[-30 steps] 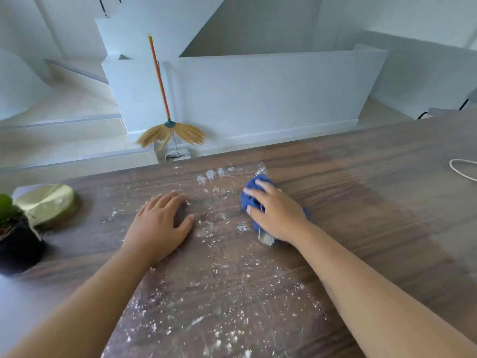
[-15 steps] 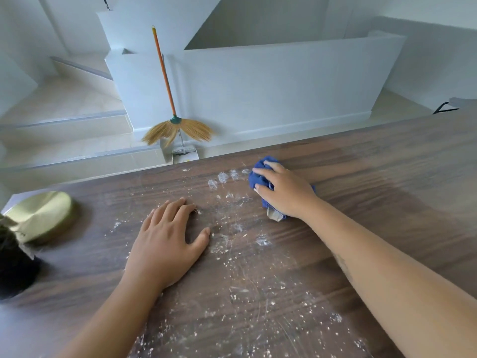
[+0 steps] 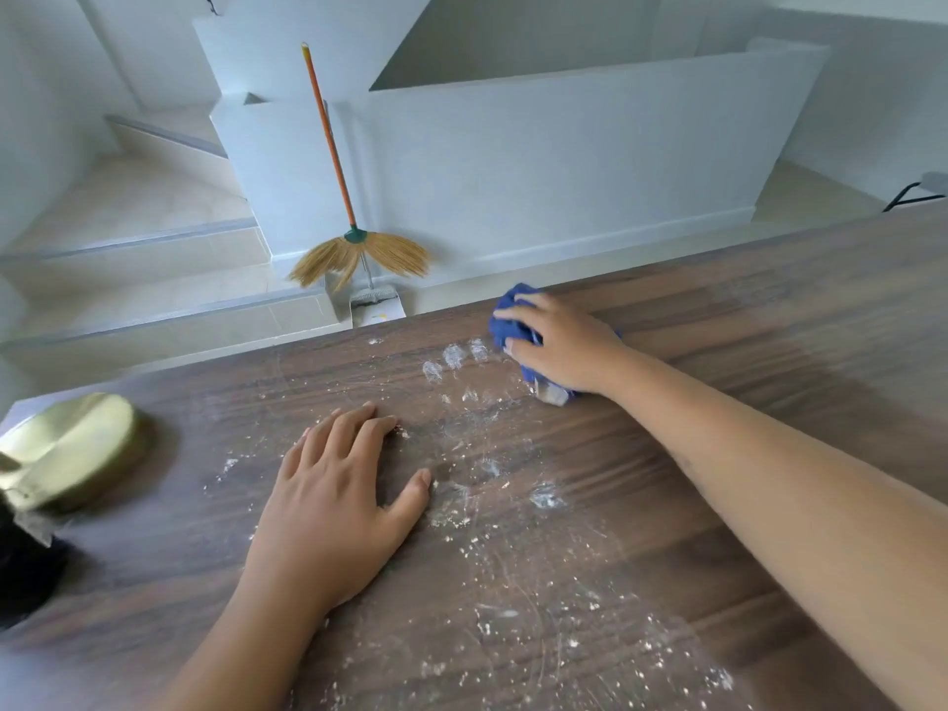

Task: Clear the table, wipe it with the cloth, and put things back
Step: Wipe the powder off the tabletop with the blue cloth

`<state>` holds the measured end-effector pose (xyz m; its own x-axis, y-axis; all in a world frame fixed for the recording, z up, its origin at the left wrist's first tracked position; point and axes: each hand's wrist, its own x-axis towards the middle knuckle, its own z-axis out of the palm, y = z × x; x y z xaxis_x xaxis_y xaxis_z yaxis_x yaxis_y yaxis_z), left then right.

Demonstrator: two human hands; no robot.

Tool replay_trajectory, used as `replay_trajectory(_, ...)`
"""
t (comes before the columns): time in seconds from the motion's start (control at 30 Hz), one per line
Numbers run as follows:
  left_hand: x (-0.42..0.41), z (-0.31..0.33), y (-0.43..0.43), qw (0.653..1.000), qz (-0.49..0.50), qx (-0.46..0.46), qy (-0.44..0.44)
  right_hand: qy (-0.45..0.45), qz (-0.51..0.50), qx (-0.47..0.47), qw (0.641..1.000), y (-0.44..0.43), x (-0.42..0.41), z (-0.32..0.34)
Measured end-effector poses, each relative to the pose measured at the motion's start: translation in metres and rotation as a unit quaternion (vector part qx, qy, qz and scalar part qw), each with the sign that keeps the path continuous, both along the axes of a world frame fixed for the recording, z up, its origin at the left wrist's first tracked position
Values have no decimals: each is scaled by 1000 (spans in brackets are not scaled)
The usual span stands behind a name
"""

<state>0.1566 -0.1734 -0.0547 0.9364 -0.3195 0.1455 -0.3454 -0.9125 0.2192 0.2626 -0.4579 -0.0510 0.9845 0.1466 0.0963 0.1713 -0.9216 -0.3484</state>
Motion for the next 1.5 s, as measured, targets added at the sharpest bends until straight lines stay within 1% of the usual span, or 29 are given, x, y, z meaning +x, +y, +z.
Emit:
replay_trajectory(0.07,-1,-1,1,1000,3,3,0,5,51,25,998,-16,-28,2)
replay_trajectory(0.1,0,-1,1,1000,3,4,-1,5,52,27,998,-26,-31,4)
replay_trajectory(0.13,0,-1,1,1000,1,5,-1,1,36,22,999,-34,-25,5)
replay_trajectory(0.2,1,-1,0,1000,-1,5,0,-9,-32,4,999,-35,3,6)
replay_trajectory(0.27,1,0,0,1000,1,2,1,-17,-86,-17,996,-17,32,5)
replay_trajectory(0.33,2,1,0,1000,1,1,2,-14,-86,-27,996,12,45,4)
replay_trajectory(0.4,1,2,0,1000,1,-3,4,-14,-37,-35,999,41,33,3)
replay_trajectory(0.47,0,4,0,1000,5,-2,5,-9,42,-31,999,54,4,3)
replay_trajectory(0.57,-2,3,0,1000,8,4,1,18,119,30,992,25,-40,4)
replay_trajectory(0.6,-2,2,0,1000,8,6,0,19,112,38,993,9,-44,5)
replay_trajectory(0.7,0,0,0,1000,8,9,-7,7,-2,24,1000,-19,-18,9)
replay_trajectory(0.77,0,0,-1,1000,10,8,-12,-8,-49,-8,999,-6,13,6)
replay_trajectory(0.83,0,0,-1,1000,9,9,-12,-15,-59,-23,998,21,32,3)
replay_trajectory(0.9,0,0,-2,1000,8,9,-8,-9,-43,-30,999,52,34,1)
replay_trajectory(1.0,2,-1,-1,1000,11,6,-8,19,48,-16,999,81,2,3)
replay_trajectory(1.07,2,-4,0,1000,10,1,-14,25,108,3,994,69,-30,1)
replay_trajectory(1.13,2,-6,1,1000,10,0,-18,24,134,16,991,36,-56,1)
replay_trajectory(1.2,4,-7,0,1000,10,-1,-19,28,89,15,995,1,-62,5)
replay_trajectory(1.3,3,-5,1,1000,6,-2,-20,42,-32,26,998,-27,-48,9)
replay_trajectory(1.4,4,-4,1,1000,6,-6,-20,12,-103,23,994,-29,-53,4)
replay_trajectory(1.5,3,-4,-1,1000,7,-4,-19,-18,-177,-6,984,-20,-89,-4)
